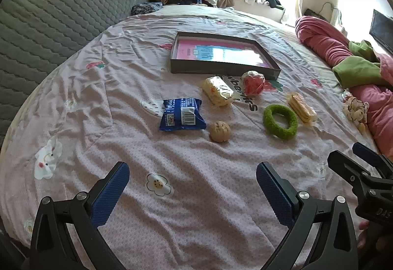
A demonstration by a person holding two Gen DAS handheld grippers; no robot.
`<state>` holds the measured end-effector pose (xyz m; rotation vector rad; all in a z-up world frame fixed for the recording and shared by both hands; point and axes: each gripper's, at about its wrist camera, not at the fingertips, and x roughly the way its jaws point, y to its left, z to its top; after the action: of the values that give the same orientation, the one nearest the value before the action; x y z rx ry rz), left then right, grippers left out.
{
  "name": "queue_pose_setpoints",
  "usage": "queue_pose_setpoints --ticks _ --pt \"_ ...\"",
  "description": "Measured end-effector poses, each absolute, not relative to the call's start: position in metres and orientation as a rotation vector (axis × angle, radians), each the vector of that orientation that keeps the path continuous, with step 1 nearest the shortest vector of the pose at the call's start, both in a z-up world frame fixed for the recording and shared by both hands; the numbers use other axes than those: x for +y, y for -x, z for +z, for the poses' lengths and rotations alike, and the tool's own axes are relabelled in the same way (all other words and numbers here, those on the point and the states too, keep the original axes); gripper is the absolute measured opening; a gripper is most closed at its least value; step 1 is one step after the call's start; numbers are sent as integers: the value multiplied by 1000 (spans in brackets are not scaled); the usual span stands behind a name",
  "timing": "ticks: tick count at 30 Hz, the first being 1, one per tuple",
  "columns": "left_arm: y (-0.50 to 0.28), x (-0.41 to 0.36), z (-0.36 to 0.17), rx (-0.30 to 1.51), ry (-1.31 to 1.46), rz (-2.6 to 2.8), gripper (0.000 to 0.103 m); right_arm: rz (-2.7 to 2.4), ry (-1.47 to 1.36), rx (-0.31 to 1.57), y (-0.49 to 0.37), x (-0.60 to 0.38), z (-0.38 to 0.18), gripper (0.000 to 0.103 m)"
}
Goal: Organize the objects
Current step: 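Move both tools toward the snacks on the bed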
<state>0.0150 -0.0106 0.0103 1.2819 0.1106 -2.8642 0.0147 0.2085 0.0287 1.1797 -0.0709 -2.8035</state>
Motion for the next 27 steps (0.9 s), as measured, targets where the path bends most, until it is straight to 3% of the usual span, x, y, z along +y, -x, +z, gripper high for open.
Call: queue_pose_setpoints --ticks 27 --pt "-33 -27 20 164 -1264 -2851 103 -2793 -1173 -35 -27 192 40 103"
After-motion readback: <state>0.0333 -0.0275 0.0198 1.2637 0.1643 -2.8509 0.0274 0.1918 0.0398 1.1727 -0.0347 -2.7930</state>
